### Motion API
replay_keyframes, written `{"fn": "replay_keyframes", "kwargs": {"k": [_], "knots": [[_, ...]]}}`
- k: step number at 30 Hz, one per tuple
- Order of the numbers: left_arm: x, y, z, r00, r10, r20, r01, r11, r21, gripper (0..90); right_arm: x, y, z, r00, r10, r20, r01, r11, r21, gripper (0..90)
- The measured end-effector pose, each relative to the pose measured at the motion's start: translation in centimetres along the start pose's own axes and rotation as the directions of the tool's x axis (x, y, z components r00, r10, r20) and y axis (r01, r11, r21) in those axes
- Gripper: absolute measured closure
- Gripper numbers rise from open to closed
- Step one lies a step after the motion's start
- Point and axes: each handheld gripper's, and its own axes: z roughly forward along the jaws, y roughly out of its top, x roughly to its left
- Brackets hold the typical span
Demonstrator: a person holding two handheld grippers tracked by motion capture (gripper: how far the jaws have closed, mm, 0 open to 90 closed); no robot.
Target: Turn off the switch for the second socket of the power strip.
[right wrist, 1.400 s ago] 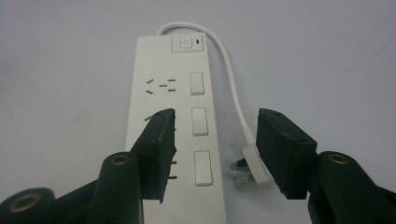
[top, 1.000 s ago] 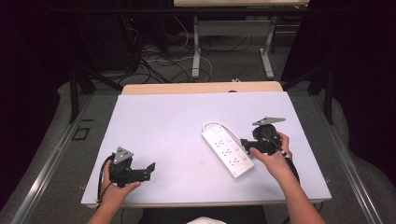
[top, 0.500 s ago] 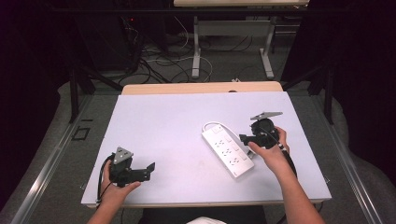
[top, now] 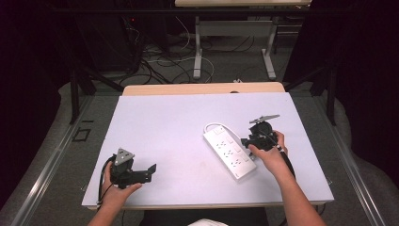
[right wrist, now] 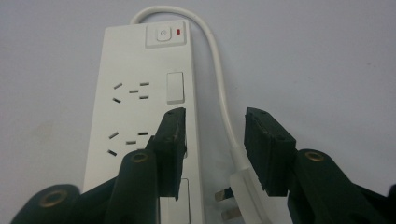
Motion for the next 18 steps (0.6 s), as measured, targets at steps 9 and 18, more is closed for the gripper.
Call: {"fn": "replay_keyframes", "kwargs": {"k": [9, 18], "knots": [[0.1, 0.0, 0.0, 1.0000, 0.003, 0.004, -0.003, 0.9999, 0.013, 0.2, 0.3, -0.4, 1.1, 0.9999, -0.001, -0.015, 0.001, 1.000, 0.028, 71.4], [0.1, 0.0, 0.1, 1.0000, -0.001, 0.004, 0.001, 0.9999, 0.015, 0.2, 0.6, -0.8, 1.8, 0.9993, 0.001, -0.036, 0.001, 0.999, 0.051, 82.7]]}}
